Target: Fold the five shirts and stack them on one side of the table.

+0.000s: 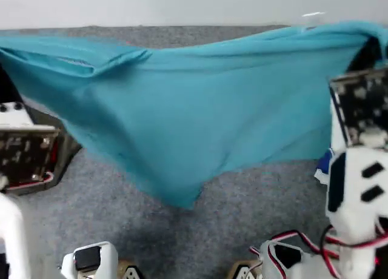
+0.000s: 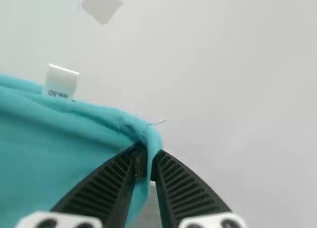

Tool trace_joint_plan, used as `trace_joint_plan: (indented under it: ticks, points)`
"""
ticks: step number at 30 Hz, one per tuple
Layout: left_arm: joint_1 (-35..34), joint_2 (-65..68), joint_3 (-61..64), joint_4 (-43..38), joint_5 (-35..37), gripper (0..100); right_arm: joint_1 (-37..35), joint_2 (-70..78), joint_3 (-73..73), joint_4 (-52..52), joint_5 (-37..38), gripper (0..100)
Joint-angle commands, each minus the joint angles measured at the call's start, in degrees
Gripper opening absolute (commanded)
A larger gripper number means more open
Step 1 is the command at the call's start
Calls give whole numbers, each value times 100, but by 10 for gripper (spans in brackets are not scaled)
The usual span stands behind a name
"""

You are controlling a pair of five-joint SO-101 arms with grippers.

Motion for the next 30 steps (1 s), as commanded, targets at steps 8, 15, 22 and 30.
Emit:
trace_joint_plan:
  ticks: [8, 15, 22, 30]
  points:
    - [264, 475, -1147, -510, -176, 15, 356, -321, -185, 637, 26, 10]
    - [563, 475, -1684, -484, -624, 15, 374, -681, -158, 699, 26, 10]
    - [571, 492, -1684, 774, -642, 15, 356, -479, -141, 1534, 18, 10]
    - [1389, 484, -1253, 993, -448, 15, 347, -110, 387, 1974, 9, 10]
